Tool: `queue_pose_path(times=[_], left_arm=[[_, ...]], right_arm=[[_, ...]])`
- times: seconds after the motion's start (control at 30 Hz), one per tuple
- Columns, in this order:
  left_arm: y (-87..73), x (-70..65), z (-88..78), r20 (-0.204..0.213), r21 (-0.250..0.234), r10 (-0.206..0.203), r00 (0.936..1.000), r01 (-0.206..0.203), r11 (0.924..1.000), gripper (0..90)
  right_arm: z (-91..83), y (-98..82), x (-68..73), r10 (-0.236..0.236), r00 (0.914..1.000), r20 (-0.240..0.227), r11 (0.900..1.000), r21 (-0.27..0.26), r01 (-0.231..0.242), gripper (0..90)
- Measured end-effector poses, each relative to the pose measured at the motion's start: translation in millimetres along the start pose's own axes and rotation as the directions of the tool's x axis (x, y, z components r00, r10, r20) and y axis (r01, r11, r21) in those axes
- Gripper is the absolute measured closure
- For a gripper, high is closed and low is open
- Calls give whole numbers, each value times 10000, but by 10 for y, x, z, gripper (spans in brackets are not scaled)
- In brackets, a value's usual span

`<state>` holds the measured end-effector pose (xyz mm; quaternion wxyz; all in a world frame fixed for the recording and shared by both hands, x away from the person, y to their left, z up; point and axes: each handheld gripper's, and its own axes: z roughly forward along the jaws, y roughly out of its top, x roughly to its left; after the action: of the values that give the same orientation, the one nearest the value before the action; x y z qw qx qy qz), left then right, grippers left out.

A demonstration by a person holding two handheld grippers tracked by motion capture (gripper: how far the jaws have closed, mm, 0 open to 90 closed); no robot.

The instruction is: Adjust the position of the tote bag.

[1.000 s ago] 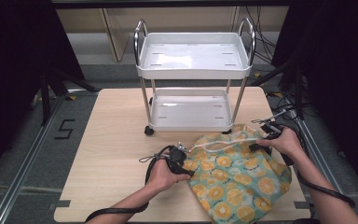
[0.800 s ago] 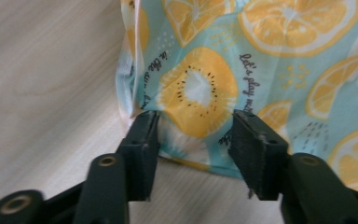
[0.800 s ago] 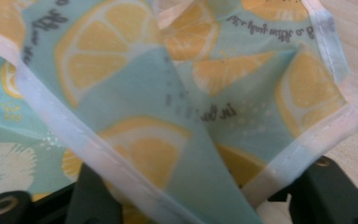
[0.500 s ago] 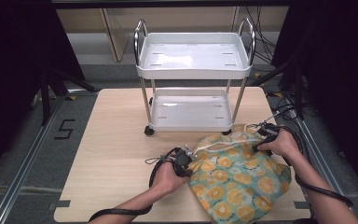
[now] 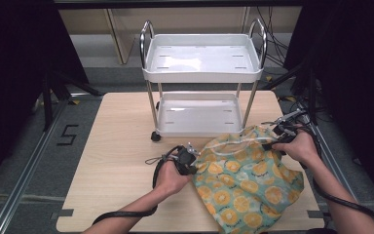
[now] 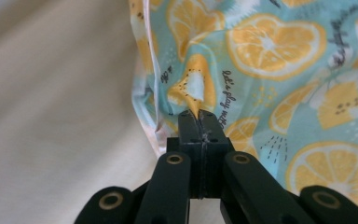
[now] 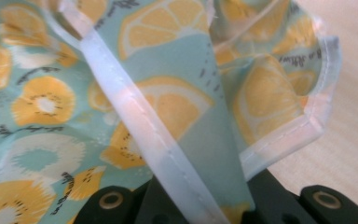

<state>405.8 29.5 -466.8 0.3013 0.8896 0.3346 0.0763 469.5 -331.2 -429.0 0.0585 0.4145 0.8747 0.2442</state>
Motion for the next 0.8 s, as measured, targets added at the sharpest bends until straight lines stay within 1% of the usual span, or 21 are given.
queue_pose_path(times=[0.03, 0.07, 0.1, 0.13, 0.17, 0.2, 0.23, 0.27, 0.33, 0.4, 0.43, 0.47, 0.5, 0.53, 0.57, 0.6, 0.63, 0.67, 0.7, 0.73, 0.8], left_arm=[[28, 28, -46, -53, -224, -35, 10000, 34, 9997, 897], [50, 49, -86, -78, -308, -104, 9999, 102, 9995, 897], [82, 82, -139, -181, -535, -167, 9997, 157, 9984, 897], [102, 108, -172, -234, -577, -142, 9996, 128, 9983, 897], [126, 131, -210, -288, -740, -209, 9994, 188, 9971, 898], [156, 157, -250, -350, -797, -183, 9992, 155, 9967, 898], [192, 186, -295, -482, -866, -110, 9988, 68, 9962, 897], [214, 198, -316, -510, -948, -148, 9986, 99, 9954, 897], [272, 223, -368, -632, -1146, -141, 9979, 68, 9934, 897], [328, 251, -409, -899, -1400, -182, 9958, 55, 9901, 898], [356, 268, -433, -995, -1497, -134, 9949, -16, 9887, 898], [382, 286, -456, -1123, -1555, -24, 9937, -152, 9877, 898], [405, 296, -476, -1192, -1609, -23, 9929, -171, 9868, 898], [424, 308, -495, -1222, -1651, -50, 9925, -154, 9862, 898], [440, 315, -508, -1202, -1722, -168, 9926, -42, 9851, 898], [455, 324, -526, -1300, -1744, -189, 9913, -41, 9847, 898], [471, 344, -547, -1386, -1761, -77, 9903, -171, 9842, 898], [478, 349, -556, -1438, -1795, -137, 9895, -124, 9837, 898], [490, 374, -583, -1547, -1788, 27, 9880, -307, 9834, 898], [498, 391, -605, -1603, -1831, 14, 9871, -311, 9826, 898], [508, 423, -647, -1803, -1882, 10, 9836, -355, 9815, 898]], right_arm=[[-59, 17, 11, -129, 9999, -42, 9998, -128, 129, 900], [-114, 24, 42, 93, 9999, -40, 9997, -247, -94, 900], [-152, 28, 43, 5, 10000, -54, 9995, -325, -7, 900], [-205, 40, 85, 427, 9990, -88, 9966, -697, -433, 900], [-246, 40, 97, 470, 9987, -171, 9958, -776, -482, 900], [-279, 35, 95, 295, 9995, -118, 9937, -1082, -306, 900], [-325, 29, 109, 337, 9993, -134, 9936, -1076, -349, 900], [-358, 9, 143, 570, 9982, -185, 9896, -1309, -589, 900], [-411, -16, 152, 418, 9990, -145, 9918, -1206, -432, 900], [-432, -49, 189, 727, 9970, -252, 9886, -1306, -754, 900], [-435, -63, 183, 552, 9981, -277, 9890, -1361, -585, 900], [-446, -76, 188, 569, 9978, -346, 9896, -1305, -610, 900], [-437, -89, 196, 560, 9979, -339, 9884, -1394, -602, 900], [-431, -97, 216, 721, 9963, -477, 9860, -1469, -784, 900], [-444, -98, 212, 557, 9974, -468, 9879, -1419, -618, 900], [-450, -96, 227, 585, 9965, -592, 9879, -1400, -663, 900], [-449, -92, 234, 511, 9970, -583, 9869, -1498, -593, 900], [-450, -84, 250, 430, 9971, -621, 9865, -1550, -522, 900], [-449, -78, 257, 367, 9972, -653, 9859, -1608, -469, 900], [-430, -76, 295, 557, 9955, -765, 9795, -1891, -694, 900], [-455, -59, 329, 497, 9946, -908, 9822, -1761, -652, 900]])
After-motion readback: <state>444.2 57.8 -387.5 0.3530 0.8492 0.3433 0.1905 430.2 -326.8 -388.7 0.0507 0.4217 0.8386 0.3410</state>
